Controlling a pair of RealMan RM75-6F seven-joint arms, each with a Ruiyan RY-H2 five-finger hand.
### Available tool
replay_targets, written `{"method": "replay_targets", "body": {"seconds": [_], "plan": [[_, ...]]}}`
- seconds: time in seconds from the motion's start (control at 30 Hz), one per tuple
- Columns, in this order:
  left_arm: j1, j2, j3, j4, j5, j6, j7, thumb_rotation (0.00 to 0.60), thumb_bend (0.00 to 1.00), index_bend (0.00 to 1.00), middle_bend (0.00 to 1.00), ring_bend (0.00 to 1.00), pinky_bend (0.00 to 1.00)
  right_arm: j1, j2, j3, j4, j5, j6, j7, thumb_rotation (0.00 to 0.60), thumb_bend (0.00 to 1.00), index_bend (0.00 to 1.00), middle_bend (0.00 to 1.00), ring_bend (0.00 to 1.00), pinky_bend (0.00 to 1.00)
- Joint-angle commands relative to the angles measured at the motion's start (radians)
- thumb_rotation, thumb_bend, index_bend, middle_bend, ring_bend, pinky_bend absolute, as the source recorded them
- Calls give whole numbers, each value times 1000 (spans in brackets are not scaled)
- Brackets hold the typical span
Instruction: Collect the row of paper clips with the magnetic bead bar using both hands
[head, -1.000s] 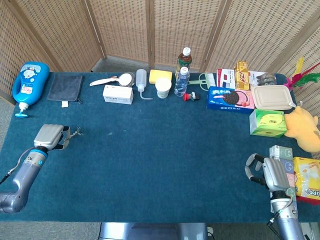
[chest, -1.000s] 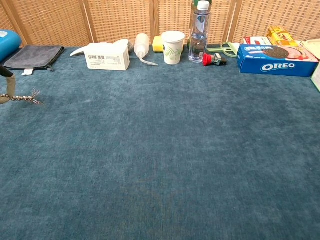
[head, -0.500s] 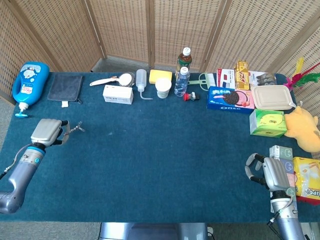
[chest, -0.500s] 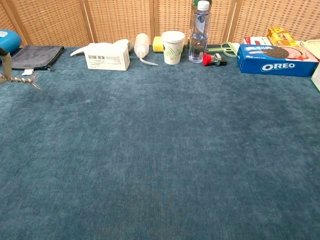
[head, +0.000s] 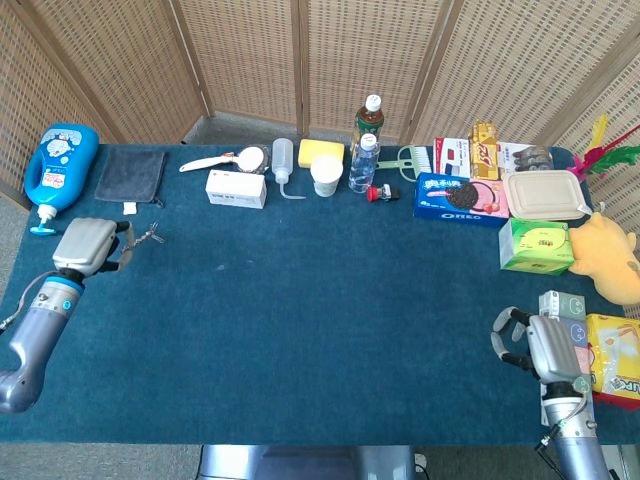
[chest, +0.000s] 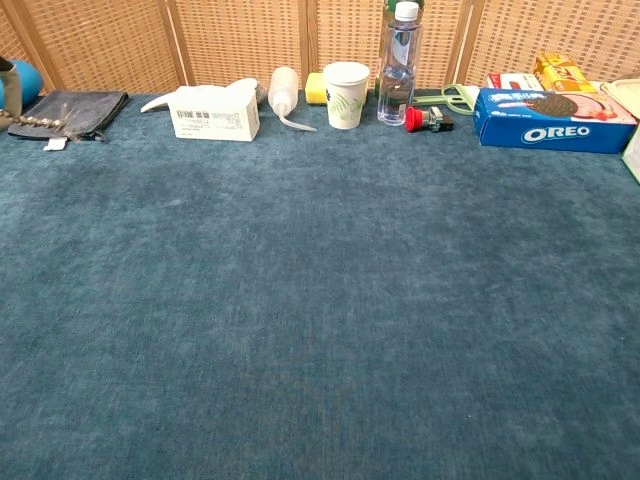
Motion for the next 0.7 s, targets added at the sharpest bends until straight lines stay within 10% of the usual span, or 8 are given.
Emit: {"method": "replay_targets", "body": {"seconds": [0.03, 0.47, 0.7], "plan": [[-19, -16, -11, 19, -8, -16, 2, 600, 714, 621, 929, 1000, 1000, -1, 2, 0, -1, 0, 2, 0, 600, 406, 573, 617, 621, 829], [-115, -191, -33, 172, -26, -85, 1, 600, 706, 599, 919, 1000, 1000, -9, 10, 1, -5, 3, 11, 2, 600, 407, 573, 617, 621, 829], [-142, -250, -34, 233, -14, -102, -19, 600, 600, 347, 719, 818, 1000, -11, 12, 4, -7, 3, 17, 0, 600, 407, 562, 617, 621, 829]]}}
